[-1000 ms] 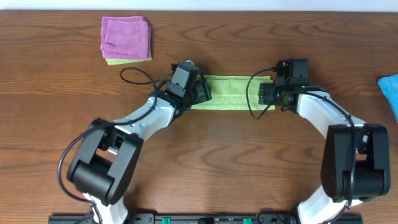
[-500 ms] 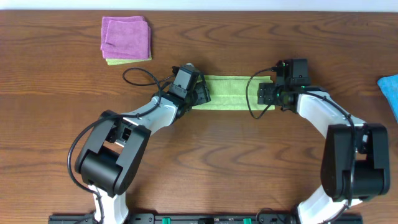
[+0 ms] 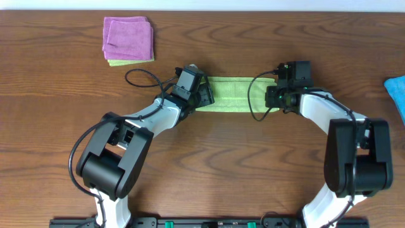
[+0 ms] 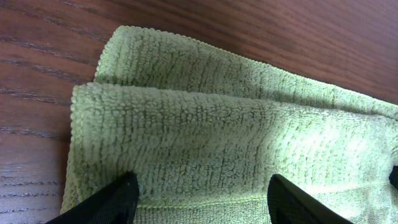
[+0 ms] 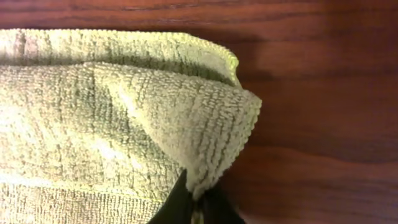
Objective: Fold the cloth
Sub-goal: 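Grasp the strip's right end with the right gripper and lift it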
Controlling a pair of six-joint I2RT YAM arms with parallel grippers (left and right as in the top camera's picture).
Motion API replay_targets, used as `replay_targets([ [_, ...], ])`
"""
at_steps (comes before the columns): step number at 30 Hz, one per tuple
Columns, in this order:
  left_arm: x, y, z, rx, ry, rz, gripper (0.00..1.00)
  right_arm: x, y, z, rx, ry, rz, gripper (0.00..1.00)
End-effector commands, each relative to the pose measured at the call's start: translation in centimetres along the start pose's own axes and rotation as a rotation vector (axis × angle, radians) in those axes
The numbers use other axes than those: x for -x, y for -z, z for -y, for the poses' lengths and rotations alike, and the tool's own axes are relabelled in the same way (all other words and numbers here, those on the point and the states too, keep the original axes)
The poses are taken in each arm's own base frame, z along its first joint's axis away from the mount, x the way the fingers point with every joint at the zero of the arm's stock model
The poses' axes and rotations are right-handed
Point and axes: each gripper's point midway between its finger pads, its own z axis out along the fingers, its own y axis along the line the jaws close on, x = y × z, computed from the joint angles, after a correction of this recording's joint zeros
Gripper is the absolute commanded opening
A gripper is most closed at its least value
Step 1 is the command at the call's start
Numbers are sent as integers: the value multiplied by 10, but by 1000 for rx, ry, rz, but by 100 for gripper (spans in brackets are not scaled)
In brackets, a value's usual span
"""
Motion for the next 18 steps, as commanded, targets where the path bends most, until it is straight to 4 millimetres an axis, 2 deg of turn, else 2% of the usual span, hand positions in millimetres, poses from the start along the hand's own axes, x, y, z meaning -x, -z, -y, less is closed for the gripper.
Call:
replay_targets([
  [1, -5, -8, -8, 25, 13, -22, 68, -10, -9, 4, -8, -10, -32, 1],
  [5, -5, -7, -7, 19, 13, -25, 66, -8, -7, 3, -4, -8, -30, 1],
  [9, -5, -6, -5, 9, 13, -26, 66, -3, 1, -11, 31, 19, -30, 2],
  [18, -6, -6, -4, 7, 13, -30, 66, 26, 43, -65, 65, 146, 77, 2],
])
